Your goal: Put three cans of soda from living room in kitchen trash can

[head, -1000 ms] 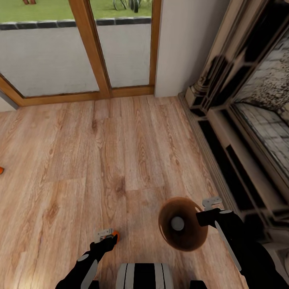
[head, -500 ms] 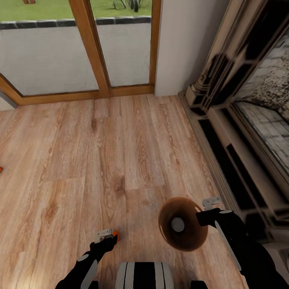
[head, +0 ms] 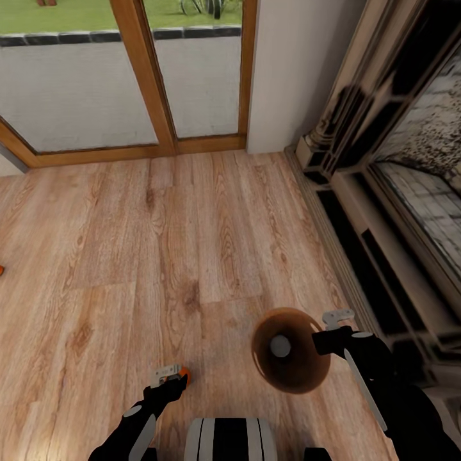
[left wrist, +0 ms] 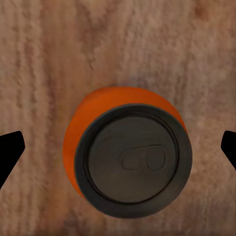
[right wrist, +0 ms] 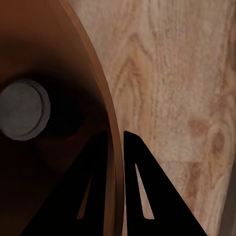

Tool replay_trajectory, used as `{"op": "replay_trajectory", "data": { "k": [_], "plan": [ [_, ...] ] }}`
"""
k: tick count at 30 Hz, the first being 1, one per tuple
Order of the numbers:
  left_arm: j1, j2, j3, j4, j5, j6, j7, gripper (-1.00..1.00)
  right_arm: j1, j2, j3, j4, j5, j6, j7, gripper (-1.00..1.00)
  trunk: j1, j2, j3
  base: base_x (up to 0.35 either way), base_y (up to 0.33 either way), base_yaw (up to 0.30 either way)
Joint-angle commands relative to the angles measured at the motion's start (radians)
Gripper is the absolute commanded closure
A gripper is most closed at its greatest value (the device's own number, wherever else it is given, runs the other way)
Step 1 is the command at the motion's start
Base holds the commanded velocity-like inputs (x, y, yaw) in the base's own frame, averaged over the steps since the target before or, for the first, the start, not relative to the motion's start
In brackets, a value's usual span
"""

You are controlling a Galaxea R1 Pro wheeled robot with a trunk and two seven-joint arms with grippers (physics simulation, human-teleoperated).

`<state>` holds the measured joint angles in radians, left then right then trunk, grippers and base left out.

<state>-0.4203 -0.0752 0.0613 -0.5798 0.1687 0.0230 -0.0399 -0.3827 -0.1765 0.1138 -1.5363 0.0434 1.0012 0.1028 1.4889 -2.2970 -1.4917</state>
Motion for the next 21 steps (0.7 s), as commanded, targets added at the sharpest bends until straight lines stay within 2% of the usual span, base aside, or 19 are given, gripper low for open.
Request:
{"op": "replay_trajectory", "data": {
  "k": [1, 11, 14, 21],
  "plan": [
    [0.000, 0.000, 0.000, 0.000, 0.000, 0.000, 0.000, -1.00, 0.000, 0.000, 0.000, 0.000, -0.014, 0.000, 0.006, 1.00, 0.000, 0.000, 0.000, 0.000, 0.000, 0.000],
    [0.000, 0.000, 0.000, 0.000, 0.000, 0.000, 0.000, -1.00, -0.003, 0.000, 0.000, -0.001, -0.014, -0.001, 0.006, 1.00, 0.000, 0.000, 0.000, 0.000, 0.000, 0.000],
    [0.000, 0.000, 0.000, 0.000, 0.000, 0.000, 0.000, -1.00, -0.005, 0.000, 0.000, -0.001, -0.014, 0.000, 0.006, 1.00, 0.011, -0.021, -0.009, 0.000, 0.000, 0.000],
    [0.000, 0.000, 0.000, 0.001, 0.000, 0.000, 0.000, -1.00, -0.005, 0.000, 0.000, -0.002, -0.014, 0.000, 0.006, 1.00, 0.011, -0.021, -0.009, 0.000, 0.000, 0.000]
  ]
}}
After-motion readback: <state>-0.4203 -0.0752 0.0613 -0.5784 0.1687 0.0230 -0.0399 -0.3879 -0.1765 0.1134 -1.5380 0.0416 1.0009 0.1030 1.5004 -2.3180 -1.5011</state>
